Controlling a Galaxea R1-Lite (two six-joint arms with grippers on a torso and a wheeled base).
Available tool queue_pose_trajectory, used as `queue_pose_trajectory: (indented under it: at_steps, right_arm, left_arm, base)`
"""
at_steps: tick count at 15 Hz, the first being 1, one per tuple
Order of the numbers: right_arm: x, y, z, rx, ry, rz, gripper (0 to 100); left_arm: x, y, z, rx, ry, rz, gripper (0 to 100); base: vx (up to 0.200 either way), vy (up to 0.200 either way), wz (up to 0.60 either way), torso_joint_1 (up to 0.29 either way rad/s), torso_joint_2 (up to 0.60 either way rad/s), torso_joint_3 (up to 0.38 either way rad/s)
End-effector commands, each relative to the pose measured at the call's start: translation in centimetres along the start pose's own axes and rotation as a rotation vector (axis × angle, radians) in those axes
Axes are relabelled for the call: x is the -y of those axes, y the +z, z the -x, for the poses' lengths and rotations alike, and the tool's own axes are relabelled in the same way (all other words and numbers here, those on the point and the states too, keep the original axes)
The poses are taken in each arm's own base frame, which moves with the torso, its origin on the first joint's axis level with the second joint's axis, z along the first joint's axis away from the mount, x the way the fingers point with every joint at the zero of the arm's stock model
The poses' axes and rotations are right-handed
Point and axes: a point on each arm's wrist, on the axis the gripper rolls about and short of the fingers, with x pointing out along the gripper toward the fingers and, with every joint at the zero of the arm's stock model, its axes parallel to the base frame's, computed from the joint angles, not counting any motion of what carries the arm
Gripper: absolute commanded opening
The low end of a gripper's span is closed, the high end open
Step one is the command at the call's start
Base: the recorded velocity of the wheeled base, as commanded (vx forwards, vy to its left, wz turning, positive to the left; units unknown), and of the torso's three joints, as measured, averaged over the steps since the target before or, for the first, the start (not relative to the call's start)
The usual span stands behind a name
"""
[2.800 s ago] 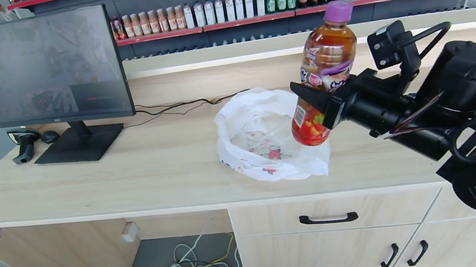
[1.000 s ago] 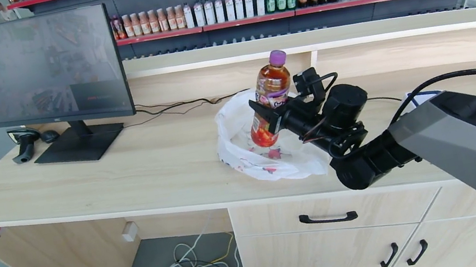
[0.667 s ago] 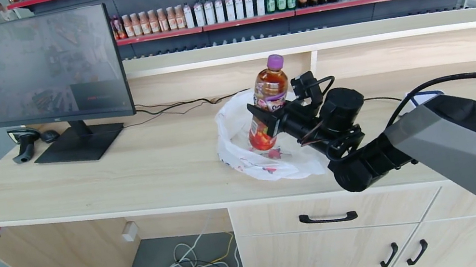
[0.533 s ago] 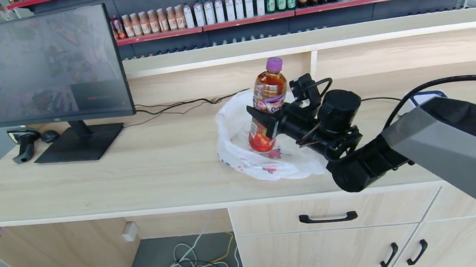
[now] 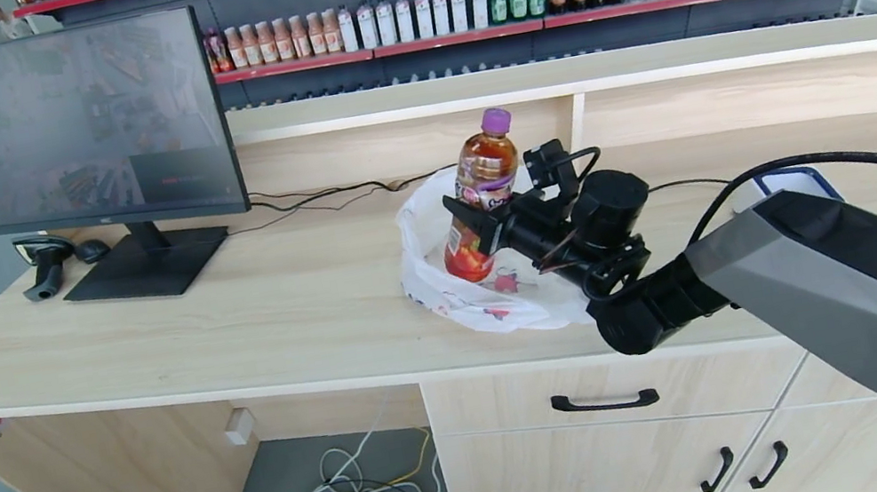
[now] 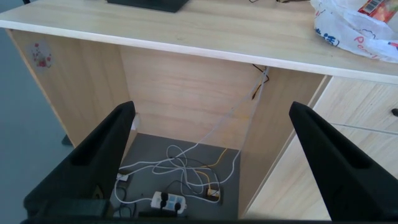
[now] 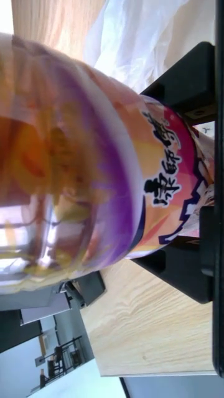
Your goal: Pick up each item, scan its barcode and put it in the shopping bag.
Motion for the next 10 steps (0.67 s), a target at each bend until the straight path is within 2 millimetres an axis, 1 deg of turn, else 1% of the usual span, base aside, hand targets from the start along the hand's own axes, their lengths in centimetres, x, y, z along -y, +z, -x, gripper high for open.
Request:
queue_pose_trajectory:
  at_steps: [1, 7, 10]
  right_arm:
    - [0.0, -0.1, 0.0, -0.002, -0.002, 0.000, 0]
    - [-0.1, -0.1, 0.3, 0.002, 0.037, 0.003, 0]
    - [-0.2, -0.7, 1.2, -0.026, 0.035, -0.013, 0]
  left_arm:
    - [0.0, 0.0, 0.0, 0.001, 0.000, -0.001, 100]
    - [0.0, 0.0, 0.0, -0.001, 0.001, -0.002, 100]
    - [0.0, 0.0, 0.0, 0.001, 0.000, 0.000, 100]
  base:
    - [0.000, 0.000, 0.00, 0.000, 0.00, 0.000]
    - [0.000, 0.000, 0.00, 0.000, 0.00, 0.000]
    - [0.000, 0.000, 0.00, 0.000, 0.00, 0.000]
